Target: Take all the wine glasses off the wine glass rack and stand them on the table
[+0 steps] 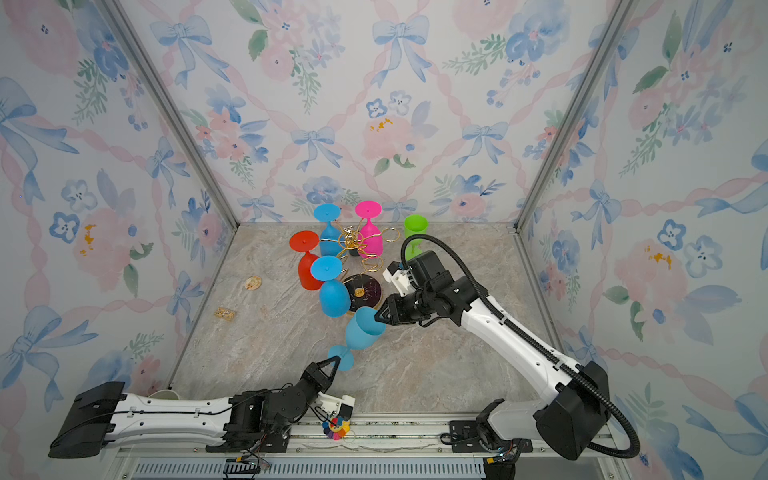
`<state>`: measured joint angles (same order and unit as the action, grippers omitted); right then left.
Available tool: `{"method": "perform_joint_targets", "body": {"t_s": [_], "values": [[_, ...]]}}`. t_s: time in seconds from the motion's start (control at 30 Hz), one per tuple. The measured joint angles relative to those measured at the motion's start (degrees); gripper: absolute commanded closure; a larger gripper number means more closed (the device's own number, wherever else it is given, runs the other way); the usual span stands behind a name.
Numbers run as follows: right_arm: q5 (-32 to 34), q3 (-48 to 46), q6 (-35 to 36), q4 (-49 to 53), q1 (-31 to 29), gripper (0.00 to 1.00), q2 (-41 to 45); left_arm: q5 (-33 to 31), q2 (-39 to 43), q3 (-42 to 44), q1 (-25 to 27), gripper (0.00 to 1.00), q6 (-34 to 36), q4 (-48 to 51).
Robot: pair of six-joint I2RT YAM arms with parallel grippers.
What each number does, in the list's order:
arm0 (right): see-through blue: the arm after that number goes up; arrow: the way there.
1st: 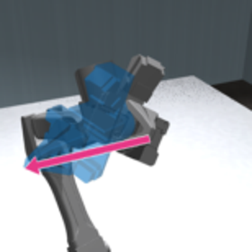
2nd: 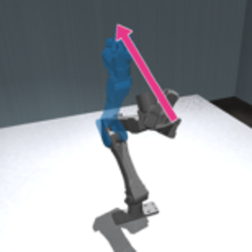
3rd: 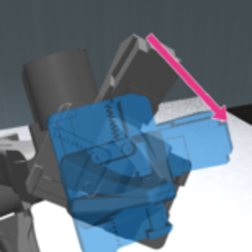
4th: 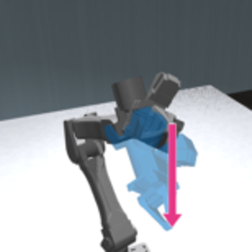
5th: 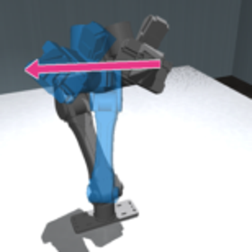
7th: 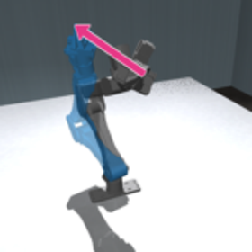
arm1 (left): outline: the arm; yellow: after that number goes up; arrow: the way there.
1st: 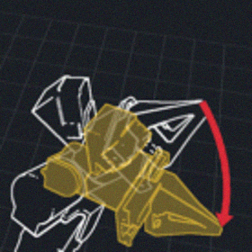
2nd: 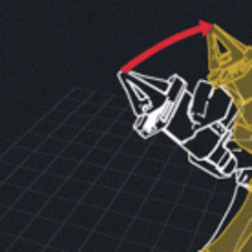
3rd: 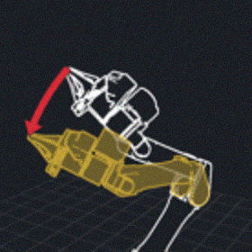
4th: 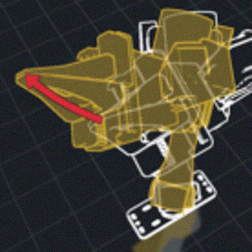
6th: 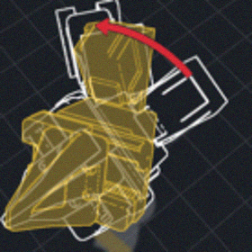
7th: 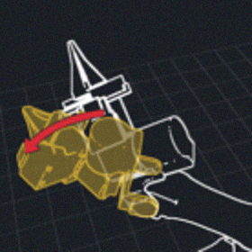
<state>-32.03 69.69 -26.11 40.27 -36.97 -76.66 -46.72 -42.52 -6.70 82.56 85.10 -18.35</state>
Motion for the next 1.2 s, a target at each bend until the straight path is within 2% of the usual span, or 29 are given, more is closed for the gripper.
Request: {"method": "perform_joint_targets", "body": {"t_s": [0.6,1.03,1.07,1.13,1.2], "values": [[-0.37,-0.68,-0.46,-0.87,-0.24,0.89,-0.09,-0.26,0.00,0.00,0.00,0.99,-0.02,0.00],[0.98,-0.83,-0.68,-1.49,-0.26,0.99,-0.09,-0.20,2.45,0.04,0.00,0.65,-1.62,-0.44],[1.27,-0.83,-0.68,-1.46,-0.26,0.99,-0.09,-0.15,2.64,0.04,0.00,0.58,-1.77,-0.44],[2.19,-0.83,-0.66,-1.46,-0.20,1.00,-0.04,0.15,2.86,0.04,0.00,0.26,-2.82,-0.46],[3.17,-0.83,-0.66,-1.27,0.42,1.00,0.28,0.50,3.13,0.04,0.20,0.18,-3.61,-0.37]]}}
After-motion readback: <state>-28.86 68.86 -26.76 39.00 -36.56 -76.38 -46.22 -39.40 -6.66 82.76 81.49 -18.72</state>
